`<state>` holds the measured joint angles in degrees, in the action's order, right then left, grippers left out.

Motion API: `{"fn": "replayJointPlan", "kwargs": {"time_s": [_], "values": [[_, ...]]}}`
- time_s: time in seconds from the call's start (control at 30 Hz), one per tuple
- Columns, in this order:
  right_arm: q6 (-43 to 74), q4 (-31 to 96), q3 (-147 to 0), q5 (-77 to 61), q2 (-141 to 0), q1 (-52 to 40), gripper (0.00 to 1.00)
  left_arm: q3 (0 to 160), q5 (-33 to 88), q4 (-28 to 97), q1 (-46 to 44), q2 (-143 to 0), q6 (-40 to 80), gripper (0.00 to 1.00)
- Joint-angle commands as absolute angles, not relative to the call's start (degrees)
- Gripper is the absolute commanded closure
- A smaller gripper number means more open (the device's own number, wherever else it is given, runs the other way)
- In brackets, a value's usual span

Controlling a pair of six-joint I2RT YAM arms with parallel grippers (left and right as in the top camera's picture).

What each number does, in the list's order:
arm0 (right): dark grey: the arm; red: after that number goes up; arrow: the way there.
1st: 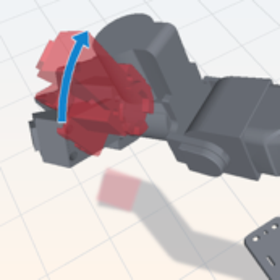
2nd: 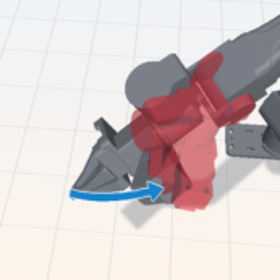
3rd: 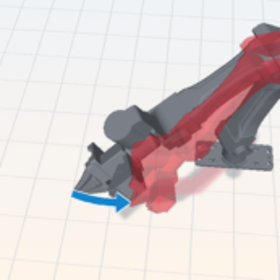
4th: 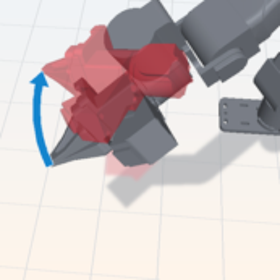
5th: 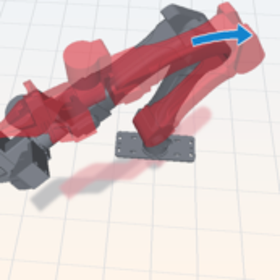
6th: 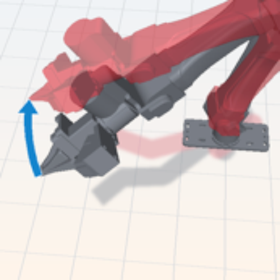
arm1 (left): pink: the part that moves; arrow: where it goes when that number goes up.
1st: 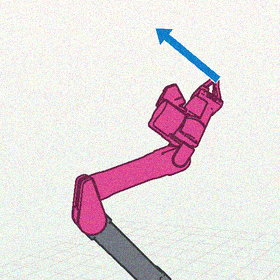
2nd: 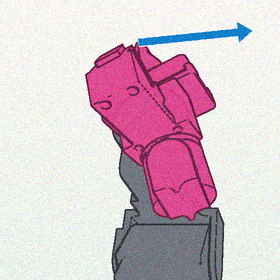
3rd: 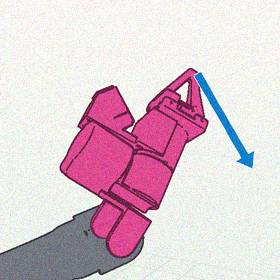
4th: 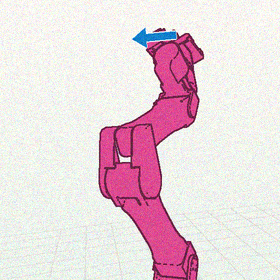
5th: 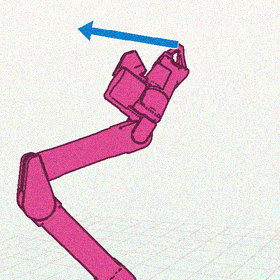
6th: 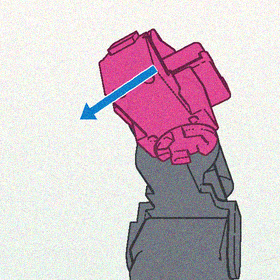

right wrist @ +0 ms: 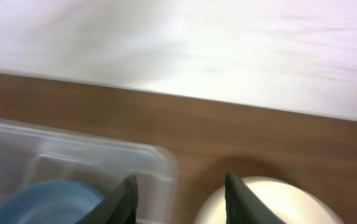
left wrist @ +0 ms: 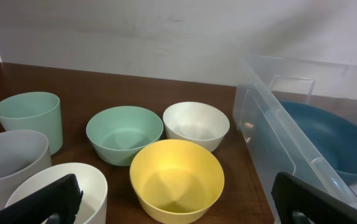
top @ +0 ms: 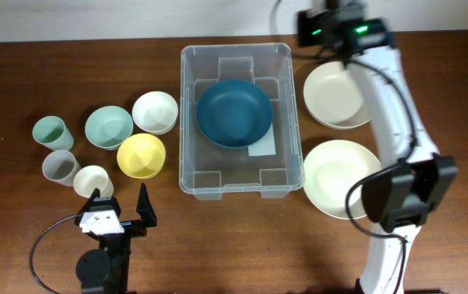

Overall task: Pack container
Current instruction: 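Lift the blue bowl and lower it into the clear bin, then move the right gripper to the rim of the back cream bowl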

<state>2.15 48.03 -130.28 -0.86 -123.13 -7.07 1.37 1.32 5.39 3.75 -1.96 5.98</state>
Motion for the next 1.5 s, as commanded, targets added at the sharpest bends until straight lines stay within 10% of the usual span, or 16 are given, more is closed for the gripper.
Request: {"fn": "replayJointPlan", "kwargs": {"time_s": [0.0,0.47,1.07,1.47], "values": [[6.85,54.65,-134.34,4.99,-122.83,1.58,0.59,0.99,1.74,5.37,3.51,-1.54,5.06,0.0],[8.01,63.13,-119.9,-10.48,-128.99,20.34,0.2,0.99,1.72,5.37,3.51,-1.54,5.06,0.0],[3.46,45.47,-99.88,-16.16,-131.76,19.14,0.19,0.99,1.72,5.37,3.51,-1.54,5.06,0.0],[4.97,41.06,-98.45,-22.28,-131.76,18.37,0.76,0.99,1.72,5.37,3.51,-1.54,5.06,0.0]]}}
